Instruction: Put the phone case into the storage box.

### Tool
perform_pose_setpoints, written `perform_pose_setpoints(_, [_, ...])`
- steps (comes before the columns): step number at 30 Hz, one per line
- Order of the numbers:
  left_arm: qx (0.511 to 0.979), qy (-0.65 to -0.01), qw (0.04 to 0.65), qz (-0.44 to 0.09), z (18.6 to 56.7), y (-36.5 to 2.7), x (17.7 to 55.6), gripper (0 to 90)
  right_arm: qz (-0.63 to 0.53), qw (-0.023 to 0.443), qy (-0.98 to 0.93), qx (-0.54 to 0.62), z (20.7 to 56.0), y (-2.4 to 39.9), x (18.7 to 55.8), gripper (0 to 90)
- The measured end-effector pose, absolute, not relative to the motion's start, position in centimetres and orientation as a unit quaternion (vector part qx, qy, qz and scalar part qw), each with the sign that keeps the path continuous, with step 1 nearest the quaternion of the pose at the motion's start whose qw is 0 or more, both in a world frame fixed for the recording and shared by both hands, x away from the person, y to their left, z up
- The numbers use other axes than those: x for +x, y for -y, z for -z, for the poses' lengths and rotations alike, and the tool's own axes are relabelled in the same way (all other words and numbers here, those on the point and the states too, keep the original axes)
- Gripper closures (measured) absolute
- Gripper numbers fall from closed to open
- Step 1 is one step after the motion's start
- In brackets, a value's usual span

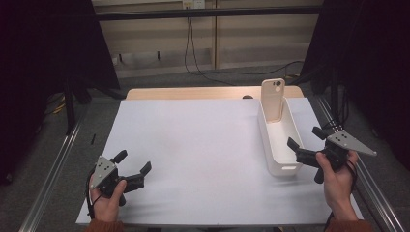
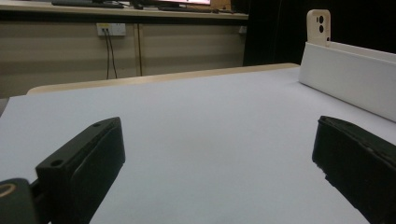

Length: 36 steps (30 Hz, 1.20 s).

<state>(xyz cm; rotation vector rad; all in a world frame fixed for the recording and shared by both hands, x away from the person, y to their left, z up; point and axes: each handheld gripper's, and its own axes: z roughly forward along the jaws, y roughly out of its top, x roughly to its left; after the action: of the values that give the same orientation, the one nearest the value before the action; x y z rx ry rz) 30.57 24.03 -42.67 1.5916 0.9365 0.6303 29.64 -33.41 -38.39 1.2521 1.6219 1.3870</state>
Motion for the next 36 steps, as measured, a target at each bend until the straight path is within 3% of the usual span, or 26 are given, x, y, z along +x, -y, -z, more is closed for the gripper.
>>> perform_pose_setpoints(36, [0.675, -0.403, 0.559, -0.265, 42.6, -24.4, 29.5, 2.4, -0.501, 0.33, -0.618, 0.507, 42.7, 34.2, 21.5, 1.0])
